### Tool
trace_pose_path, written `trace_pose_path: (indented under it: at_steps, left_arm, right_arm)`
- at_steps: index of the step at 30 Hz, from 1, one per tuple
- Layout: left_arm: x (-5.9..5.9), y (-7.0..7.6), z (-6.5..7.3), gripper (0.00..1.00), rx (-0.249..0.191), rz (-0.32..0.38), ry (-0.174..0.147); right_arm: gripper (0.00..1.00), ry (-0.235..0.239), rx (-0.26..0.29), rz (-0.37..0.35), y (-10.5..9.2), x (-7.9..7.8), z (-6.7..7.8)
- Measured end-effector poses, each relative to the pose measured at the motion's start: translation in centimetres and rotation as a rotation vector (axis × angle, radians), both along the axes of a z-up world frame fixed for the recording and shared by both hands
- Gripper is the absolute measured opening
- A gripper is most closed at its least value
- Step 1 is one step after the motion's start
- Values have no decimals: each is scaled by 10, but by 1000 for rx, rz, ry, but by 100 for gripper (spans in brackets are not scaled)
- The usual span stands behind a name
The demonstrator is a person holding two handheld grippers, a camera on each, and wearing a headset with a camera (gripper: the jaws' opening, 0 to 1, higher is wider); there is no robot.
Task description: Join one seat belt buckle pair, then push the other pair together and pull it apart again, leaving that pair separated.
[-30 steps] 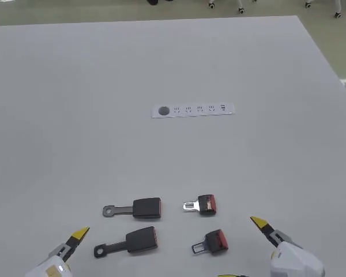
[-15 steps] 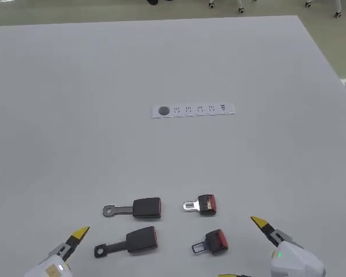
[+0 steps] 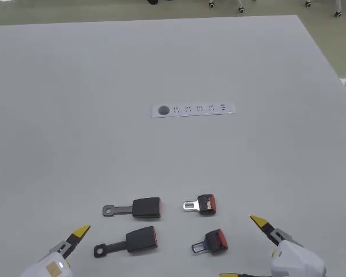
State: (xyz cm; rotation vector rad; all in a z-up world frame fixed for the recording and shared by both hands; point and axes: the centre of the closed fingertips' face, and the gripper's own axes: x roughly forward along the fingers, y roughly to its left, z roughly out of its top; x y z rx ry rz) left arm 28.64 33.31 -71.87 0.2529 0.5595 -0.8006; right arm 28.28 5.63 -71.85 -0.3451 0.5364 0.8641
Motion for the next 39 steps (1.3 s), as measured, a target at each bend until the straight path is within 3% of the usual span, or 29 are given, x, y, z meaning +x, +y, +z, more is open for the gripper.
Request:
trace_pose_path:
  at_steps: [9,19,33,39]
  left_arm:
    - [4,-7,-2,84,38,-68,21]
    - [9,-19,-9,71,94,-177,43]
    - [19,-33,-20,53,184,-319,93]
    - [21,-40,-22,46,215,-369,105]
  right_arm:
    - [87,-11,-35,49,-3,4,1]
    - [70,-45,-88,164,-1,7,0]
    - [52,-10,-181,363,4,5,-14]
    - [42,14,-197,426,8,5,-19]
